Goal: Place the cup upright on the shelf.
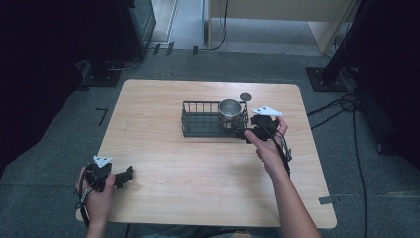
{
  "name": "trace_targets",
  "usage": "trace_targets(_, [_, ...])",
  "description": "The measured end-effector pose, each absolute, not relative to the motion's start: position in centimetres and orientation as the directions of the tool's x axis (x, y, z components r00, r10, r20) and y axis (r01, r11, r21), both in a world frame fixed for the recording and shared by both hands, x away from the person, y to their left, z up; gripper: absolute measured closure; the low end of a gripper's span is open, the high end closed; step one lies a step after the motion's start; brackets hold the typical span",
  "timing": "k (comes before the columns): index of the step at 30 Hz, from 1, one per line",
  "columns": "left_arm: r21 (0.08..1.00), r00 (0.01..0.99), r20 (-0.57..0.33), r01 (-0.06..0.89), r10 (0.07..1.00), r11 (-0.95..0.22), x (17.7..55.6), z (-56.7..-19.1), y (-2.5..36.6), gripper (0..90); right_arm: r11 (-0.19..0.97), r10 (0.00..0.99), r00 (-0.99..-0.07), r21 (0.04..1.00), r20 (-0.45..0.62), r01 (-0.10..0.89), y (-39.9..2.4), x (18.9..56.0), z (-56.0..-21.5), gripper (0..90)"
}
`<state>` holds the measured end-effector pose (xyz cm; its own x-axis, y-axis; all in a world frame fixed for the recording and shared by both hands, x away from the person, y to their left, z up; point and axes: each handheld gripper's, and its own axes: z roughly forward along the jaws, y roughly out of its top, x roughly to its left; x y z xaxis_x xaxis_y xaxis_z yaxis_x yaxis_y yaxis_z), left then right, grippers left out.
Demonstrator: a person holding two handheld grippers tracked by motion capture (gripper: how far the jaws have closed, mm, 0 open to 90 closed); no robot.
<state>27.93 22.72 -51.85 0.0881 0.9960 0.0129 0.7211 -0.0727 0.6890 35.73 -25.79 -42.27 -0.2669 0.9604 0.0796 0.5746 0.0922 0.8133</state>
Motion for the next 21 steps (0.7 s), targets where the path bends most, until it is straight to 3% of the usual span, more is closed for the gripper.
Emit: trace_targets(21, [0.688,0.09,0.015,0.722,0.996,-0.075,27.9,-51.8,22.7,0.0,0.07,0.967,-0.237,0.795,0.095,0.602,-28.9,32.2,-45.6,0.0])
